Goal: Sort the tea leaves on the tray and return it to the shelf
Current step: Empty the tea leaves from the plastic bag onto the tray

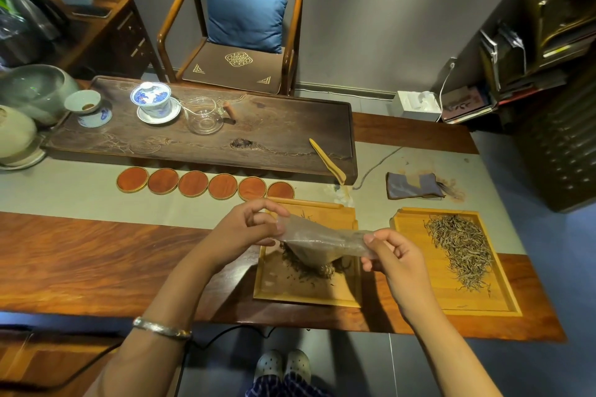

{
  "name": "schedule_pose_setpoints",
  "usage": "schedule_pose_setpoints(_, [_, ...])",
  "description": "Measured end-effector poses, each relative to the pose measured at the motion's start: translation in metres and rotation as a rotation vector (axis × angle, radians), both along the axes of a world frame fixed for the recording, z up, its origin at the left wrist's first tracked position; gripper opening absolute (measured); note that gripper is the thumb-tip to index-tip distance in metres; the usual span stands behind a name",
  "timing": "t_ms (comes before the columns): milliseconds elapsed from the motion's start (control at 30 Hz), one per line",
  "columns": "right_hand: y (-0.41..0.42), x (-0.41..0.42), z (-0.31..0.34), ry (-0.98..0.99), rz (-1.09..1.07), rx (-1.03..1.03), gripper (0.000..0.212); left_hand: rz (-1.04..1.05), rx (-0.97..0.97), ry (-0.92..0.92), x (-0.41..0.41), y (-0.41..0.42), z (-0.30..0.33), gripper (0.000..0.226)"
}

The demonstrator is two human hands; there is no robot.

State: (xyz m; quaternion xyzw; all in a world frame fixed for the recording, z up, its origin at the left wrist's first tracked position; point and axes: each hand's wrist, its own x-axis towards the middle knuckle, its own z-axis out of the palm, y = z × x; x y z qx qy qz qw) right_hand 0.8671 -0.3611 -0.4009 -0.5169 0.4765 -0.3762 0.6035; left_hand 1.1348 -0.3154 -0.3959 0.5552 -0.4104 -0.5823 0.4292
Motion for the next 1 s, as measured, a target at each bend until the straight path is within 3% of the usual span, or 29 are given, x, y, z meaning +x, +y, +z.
schedule_pose_setpoints(133, [0.003,-0.002,0.010,-0.012,-0.010,-0.044,0.009,0.034,-0.076,0.037,0.000,0.003,0.010,0.026])
schedule_pose_setpoints(333, [0.000,0.004,0.030,0.063,-0.125,-0.142,0.036,0.055,-0.188,0.062,0.001,-0.002,0.027,0.027])
schedule_pose_setpoints(633, [-0.002,0.002,0.051,0.021,-0.126,-0.188,0.036,0.041,-0.248,0.106,0.000,0.000,0.035,0.035])
schedule_pose_setpoints(867, [0.009,-0.011,0.011,0.071,0.010,-0.097,0.027,0.001,-0.083,0.059,0.002,0.015,0.012,0.041])
schedule_pose_setpoints(1000, [0.024,-0.030,-0.032,0.315,0.123,-0.091,0.017,-0.112,0.182,-0.156,0.007,0.031,-0.026,0.058])
